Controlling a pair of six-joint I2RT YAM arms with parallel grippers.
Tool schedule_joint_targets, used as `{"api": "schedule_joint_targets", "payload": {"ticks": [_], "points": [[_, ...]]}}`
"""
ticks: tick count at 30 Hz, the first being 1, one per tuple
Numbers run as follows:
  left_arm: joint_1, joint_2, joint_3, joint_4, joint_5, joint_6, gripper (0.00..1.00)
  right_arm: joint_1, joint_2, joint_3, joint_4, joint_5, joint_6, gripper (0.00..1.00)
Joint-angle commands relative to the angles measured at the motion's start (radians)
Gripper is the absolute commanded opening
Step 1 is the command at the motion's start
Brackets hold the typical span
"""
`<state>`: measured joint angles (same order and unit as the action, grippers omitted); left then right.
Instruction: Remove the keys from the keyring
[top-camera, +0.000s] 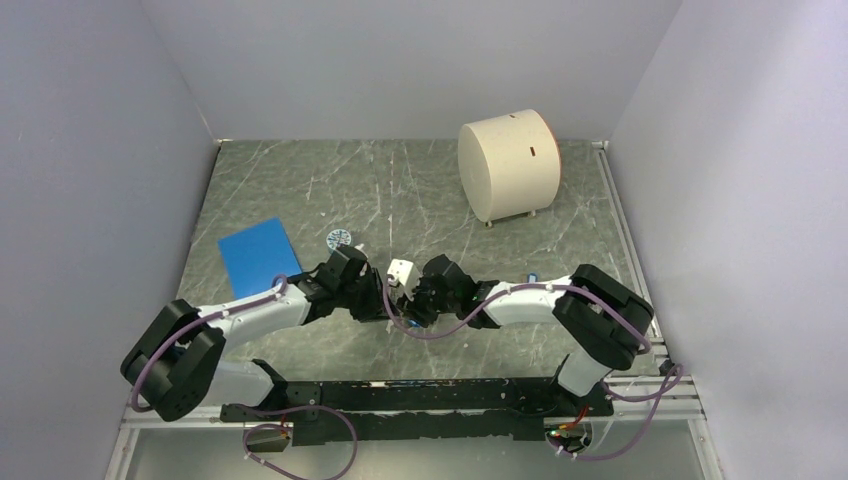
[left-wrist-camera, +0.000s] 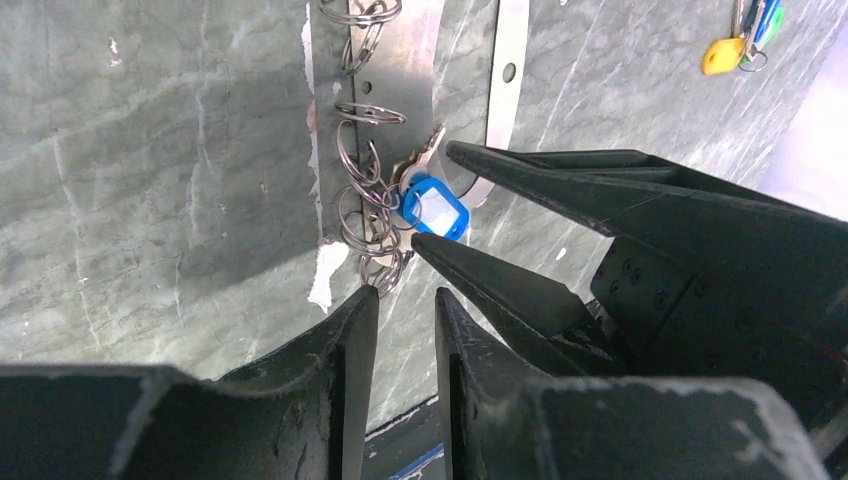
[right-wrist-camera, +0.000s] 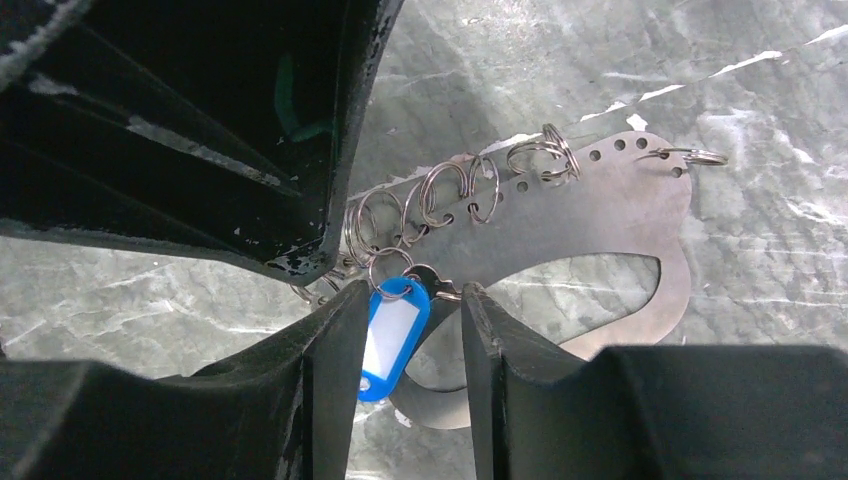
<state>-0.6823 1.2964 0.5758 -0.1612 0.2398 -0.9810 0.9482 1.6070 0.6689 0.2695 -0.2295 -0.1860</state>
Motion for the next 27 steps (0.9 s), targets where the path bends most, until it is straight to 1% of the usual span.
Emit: {"api": "schedule_joint_targets", "payload": {"ticks": [1,11,20,24,27], "points": [[-0.004,0.024,-0.023,0.054,0.035,0.003,0.32,0.004,0.023,0.029,0.041,-0.018,-0.034,0.42],[-0.006,0.066,-0.062,0.118,0.070,-0.030,0.29,0.003,0.061,0.027,0.080,-0.035,-0.040,0.37],[-0.008,0.067,-0.069,0.106,0.064,-0.038,0.28,0.004,0.074,0.034,0.102,-0.080,-0.035,0.37],[-0.007,0.039,-0.071,0.068,0.039,-0.032,0.26,0.004,0.081,0.029,0.105,-0.059,-0.033,0.30],[-0.008,0.005,-0.079,0.035,0.012,-0.027,0.25,0.003,0.063,0.015,0.111,-0.039,-0.027,0.21]]}}
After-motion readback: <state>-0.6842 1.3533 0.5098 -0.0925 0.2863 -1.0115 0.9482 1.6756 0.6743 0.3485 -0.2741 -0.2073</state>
